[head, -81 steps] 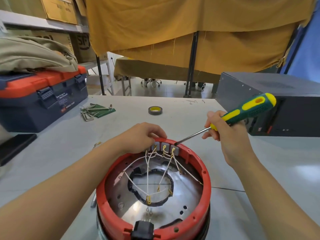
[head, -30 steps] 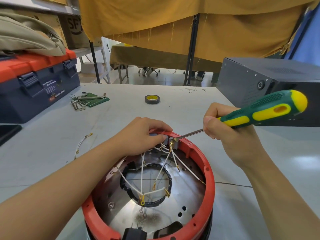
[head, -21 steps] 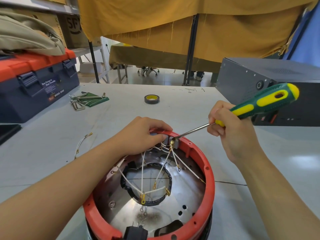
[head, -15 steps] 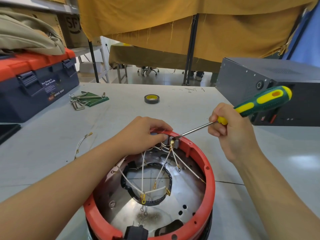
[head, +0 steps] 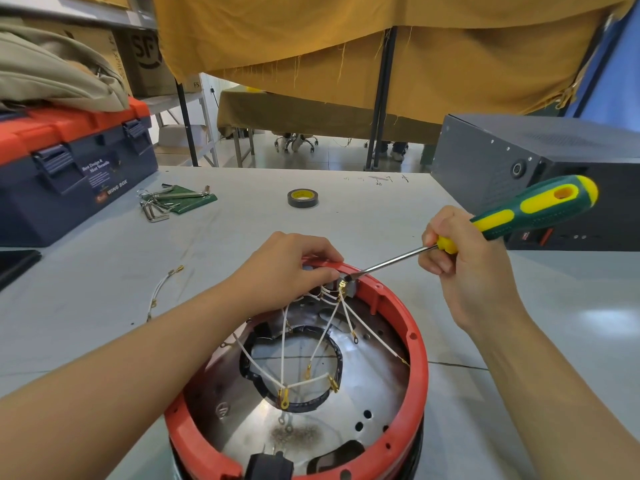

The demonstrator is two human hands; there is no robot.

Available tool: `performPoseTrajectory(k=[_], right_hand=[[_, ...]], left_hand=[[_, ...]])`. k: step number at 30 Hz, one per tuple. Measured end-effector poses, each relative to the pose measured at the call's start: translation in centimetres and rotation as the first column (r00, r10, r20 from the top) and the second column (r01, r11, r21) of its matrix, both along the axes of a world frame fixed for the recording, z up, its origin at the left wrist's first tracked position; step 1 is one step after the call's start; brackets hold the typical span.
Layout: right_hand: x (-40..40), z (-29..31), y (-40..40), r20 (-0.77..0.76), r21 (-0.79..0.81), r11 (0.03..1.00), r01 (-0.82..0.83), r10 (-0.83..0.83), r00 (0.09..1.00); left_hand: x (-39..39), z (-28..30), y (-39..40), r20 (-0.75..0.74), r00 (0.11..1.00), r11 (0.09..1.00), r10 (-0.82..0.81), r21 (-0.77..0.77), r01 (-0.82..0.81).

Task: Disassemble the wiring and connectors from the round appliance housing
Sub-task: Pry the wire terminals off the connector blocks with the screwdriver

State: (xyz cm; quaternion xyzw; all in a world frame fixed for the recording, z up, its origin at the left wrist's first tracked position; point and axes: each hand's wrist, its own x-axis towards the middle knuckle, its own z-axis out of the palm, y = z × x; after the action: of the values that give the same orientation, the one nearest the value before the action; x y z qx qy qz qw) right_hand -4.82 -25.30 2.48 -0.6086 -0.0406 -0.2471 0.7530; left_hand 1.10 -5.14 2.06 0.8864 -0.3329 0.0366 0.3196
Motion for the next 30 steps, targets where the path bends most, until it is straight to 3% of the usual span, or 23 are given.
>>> performPoseTrajectory(k=[4,11,16,22,30], right_hand=[[-0.4,0.4,0.1,0.046,-0.125,0.992,-0.022,0.028,0.999],[-0.6,0.5,0.5,0.080,-0.194,0.981,-0.020,0.036,0.996],[-0.2,0.0,0.0,0.052,-0.100,0.995,-0.031,0.036,0.998],[0.6,-0.9,-0.8,-0.015,0.124,0.991,-0.044,0.046,0.999],[1.0,-2.0,-0.8,-0.073,0.254,0.966,-0.053,0.074,0.995]], left_hand=[[0.1,-0.1,0.0,0.004,1.000,1.000,0.006,0.007,-0.006],[0.1,-0.1,0.0,0.012,1.000,1.000,-0.005,0.006,0.005],[0.2,-0.1,0.0,0.010,1.000,1.000,0.006,0.011,-0.007],[0.2,-0.2,-0.1,-0.002,1.000,1.000,0.012,-0.001,-0.012],[0.2,-0.1,0.0,-0.002,1.000,1.000,0.019,0.001,-0.019]])
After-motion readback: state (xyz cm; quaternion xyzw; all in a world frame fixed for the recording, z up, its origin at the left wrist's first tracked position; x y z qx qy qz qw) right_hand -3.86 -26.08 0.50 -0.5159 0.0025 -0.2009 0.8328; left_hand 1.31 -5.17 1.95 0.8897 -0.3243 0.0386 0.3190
